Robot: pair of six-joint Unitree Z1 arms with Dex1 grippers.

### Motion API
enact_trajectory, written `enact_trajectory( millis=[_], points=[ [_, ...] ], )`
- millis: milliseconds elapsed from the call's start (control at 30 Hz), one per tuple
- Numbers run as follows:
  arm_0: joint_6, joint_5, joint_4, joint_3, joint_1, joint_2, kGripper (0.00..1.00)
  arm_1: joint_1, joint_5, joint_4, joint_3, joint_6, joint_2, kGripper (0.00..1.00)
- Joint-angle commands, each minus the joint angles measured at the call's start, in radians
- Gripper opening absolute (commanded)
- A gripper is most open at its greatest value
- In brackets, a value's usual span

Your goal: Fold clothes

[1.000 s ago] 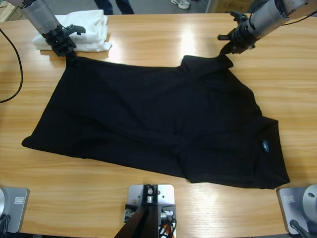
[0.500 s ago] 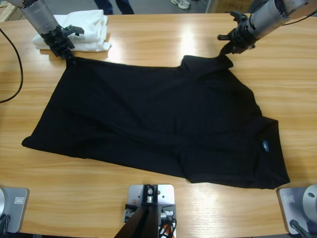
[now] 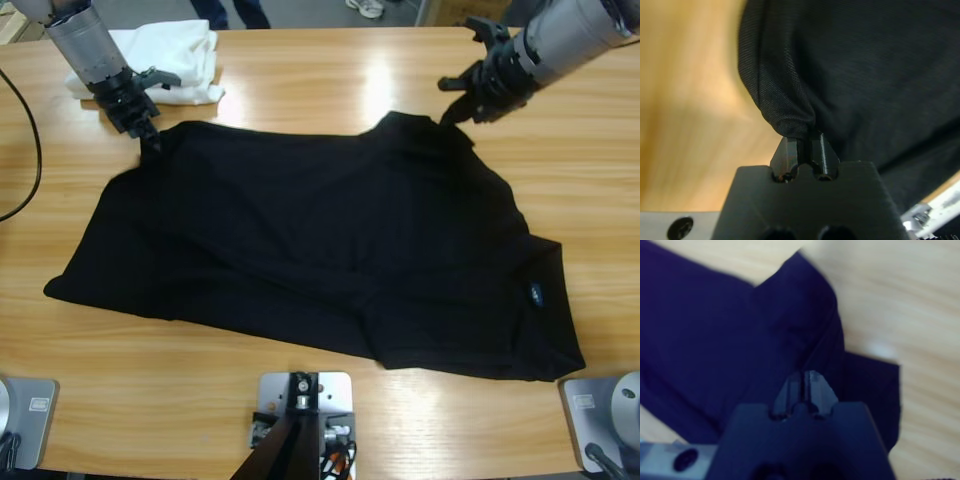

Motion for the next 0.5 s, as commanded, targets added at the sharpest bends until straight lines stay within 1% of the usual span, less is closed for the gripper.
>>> enact_trajectory(
  millis=[33, 133, 267, 400, 500],
  points=[
    [-0.05, -0.015, 0.006, 0.106, 0.031, -0.131, 0.0, 0.038, 0.035, 0.011, 0.178, 0.062, -0.171, 0.0],
    [-0.051, -0.015, 0.004, 0.165, 0.053, -0.177, 0.0, 0.039, 0.047, 0.039, 0.211, 0.073, -0.231, 0.0],
    [-0.046, -0.001, -0.002, 0.223, 0.054, -0.197, 0.0, 0.048, 0.069, 0.054, 0.241, 0.083, -0.275, 0.0],
    [-0.044, 0.015, -0.023, 0.215, 0.054, -0.21, 0.0, 0.059, 0.082, 0.06, 0.256, 0.083, -0.292, 0.0],
    [-0.048, 0.014, -0.021, 0.215, 0.054, -0.247, 0.0, 0.068, 0.093, 0.075, 0.264, 0.088, -0.306, 0.0]
  ],
)
